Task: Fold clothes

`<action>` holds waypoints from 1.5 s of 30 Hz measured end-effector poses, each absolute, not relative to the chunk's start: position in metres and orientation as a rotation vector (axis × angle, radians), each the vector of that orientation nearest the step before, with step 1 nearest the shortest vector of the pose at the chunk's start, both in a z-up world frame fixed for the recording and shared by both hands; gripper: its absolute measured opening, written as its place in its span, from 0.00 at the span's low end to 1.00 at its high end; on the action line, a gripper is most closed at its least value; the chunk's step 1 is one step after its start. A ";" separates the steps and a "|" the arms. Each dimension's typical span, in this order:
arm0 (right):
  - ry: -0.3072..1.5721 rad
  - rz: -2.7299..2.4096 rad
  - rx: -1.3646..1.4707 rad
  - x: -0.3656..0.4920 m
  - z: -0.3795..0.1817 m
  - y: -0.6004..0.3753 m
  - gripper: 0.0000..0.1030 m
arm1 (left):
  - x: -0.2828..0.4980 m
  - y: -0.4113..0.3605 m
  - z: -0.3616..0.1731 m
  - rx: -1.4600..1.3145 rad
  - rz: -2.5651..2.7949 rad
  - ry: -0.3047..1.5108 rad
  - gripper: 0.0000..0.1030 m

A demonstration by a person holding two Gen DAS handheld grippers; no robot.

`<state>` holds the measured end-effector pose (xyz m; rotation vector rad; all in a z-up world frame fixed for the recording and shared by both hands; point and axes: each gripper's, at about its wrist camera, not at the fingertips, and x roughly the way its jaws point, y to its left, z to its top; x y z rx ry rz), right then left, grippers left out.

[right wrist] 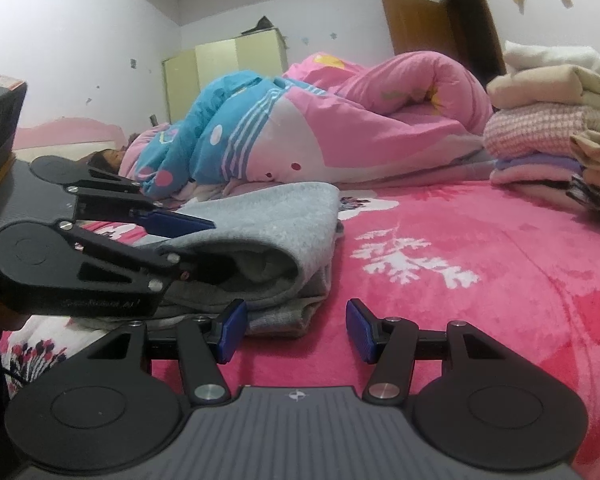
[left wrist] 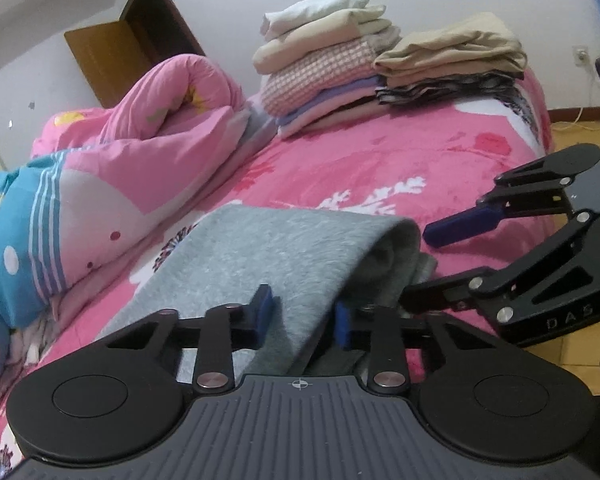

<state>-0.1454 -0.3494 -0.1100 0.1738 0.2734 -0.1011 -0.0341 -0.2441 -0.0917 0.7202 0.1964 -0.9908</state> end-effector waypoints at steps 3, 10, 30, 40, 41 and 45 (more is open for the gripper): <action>0.274 -0.091 0.146 -0.141 -0.110 -0.345 0.56 | -0.033 -0.243 -0.088 0.702 -1.001 0.192 0.15; 0.237 -0.101 0.137 -0.120 -0.107 -0.346 0.56 | -0.032 -0.238 -0.085 0.678 -1.018 0.188 0.11; 0.226 -0.103 0.180 -0.109 -0.104 -0.345 0.59 | -0.029 -0.230 -0.076 0.619 -1.026 0.155 0.08; 0.238 -0.180 0.237 -0.106 -0.100 -0.342 0.60 | -0.029 -0.224 -0.078 0.591 -1.047 0.156 0.07; 0.233 -0.192 0.251 -0.105 -0.098 -0.341 0.60 | -0.029 -0.223 -0.080 0.590 -1.052 0.162 0.07; 0.248 -0.209 0.305 -0.097 -0.101 -0.345 0.62 | -0.029 -0.224 -0.088 0.607 -1.057 0.179 0.07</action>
